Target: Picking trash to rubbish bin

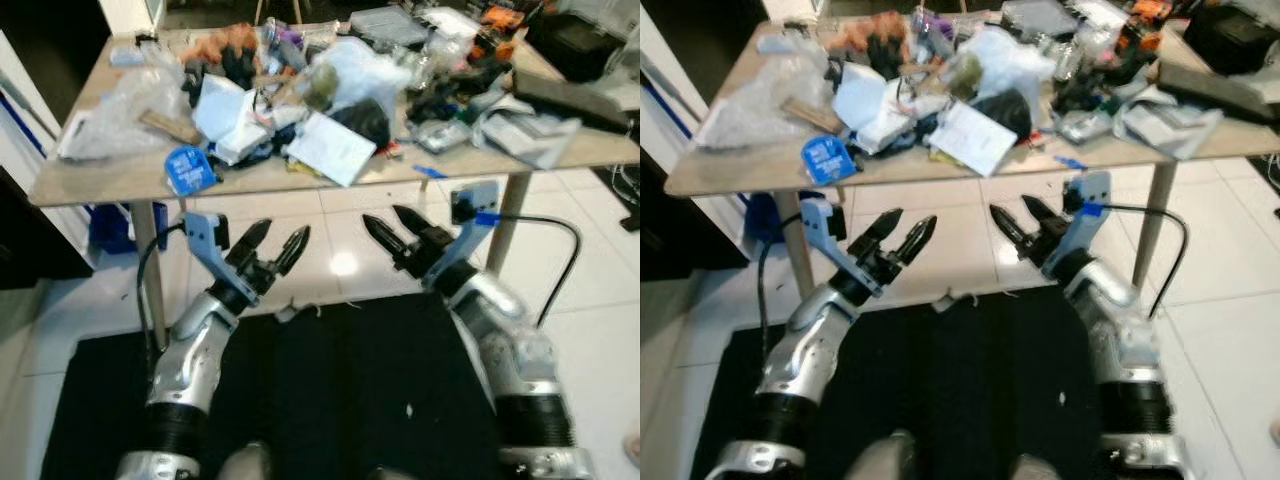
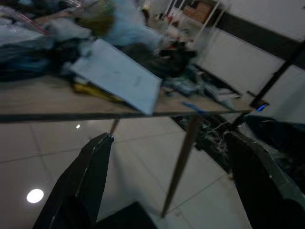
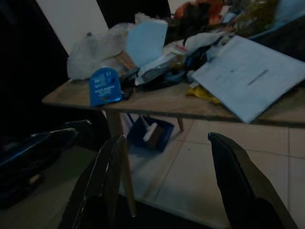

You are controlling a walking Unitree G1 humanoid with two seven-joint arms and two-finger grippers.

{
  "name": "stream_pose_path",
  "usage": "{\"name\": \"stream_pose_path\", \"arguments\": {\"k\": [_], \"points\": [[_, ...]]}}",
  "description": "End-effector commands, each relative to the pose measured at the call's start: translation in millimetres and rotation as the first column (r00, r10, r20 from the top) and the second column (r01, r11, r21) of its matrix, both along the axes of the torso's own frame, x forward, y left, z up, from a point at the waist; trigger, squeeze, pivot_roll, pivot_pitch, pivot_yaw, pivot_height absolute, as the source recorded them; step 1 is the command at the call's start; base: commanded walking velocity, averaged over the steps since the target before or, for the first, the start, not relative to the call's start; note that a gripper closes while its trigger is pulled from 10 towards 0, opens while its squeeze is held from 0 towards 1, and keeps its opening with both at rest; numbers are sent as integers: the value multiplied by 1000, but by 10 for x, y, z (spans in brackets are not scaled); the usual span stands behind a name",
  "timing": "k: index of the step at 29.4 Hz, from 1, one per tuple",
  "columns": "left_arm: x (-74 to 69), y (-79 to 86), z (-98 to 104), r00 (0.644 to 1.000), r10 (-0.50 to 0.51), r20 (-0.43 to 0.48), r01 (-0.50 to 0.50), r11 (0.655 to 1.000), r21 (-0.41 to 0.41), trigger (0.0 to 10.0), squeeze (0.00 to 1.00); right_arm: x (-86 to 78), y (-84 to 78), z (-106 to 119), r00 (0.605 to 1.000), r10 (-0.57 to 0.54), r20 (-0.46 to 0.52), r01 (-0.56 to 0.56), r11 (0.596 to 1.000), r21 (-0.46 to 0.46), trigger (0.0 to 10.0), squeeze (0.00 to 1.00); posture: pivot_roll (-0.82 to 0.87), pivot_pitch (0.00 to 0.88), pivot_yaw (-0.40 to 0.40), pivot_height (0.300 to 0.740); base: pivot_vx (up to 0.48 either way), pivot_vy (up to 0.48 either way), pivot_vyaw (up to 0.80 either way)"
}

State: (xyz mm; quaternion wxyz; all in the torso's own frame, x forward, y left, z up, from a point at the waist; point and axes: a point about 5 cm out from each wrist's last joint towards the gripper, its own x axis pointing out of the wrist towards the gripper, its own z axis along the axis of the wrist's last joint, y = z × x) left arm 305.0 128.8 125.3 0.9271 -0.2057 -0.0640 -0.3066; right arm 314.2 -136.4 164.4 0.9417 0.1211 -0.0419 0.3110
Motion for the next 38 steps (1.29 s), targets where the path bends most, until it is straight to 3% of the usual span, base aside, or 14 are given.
{"name": "stream_pose_path", "arguments": {"k": [1, 11, 30, 38], "points": [[-18, -35, -47, 1000, -11, -16, 11, 1000, 12, 10000, 0, -8, -73, -25, 1000, -22, -8, 22, 1000, -8, 10000, 0, -33, 126, -5, 740, 345, 0, 0], [-17, -36, -45, 1000, -9, -15, 9, 1000, 11, 10000, 0, -6, -76, -26, 1000, -22, -9, 21, 1000, -10, 10000, 0, -33, 126, -6, 740, 340, 0, 0], [-9, -19, -50, 1000, 6, -23, -7, 1000, -3, 10000, 0, -6, -85, -30, 1000, -10, -19, 10, 1000, -11, 10000, 0, -33, 122, -8, 740, 0, 0, 0], [-6, -6, -54, 1000, 19, -19, -19, 1000, 17, 10000, 0, 34, -269, -51, 998, -48, -30, 47, 997, -55, 10000, 0, -36, 113, -6, 740, 0, 0, 0]]}}
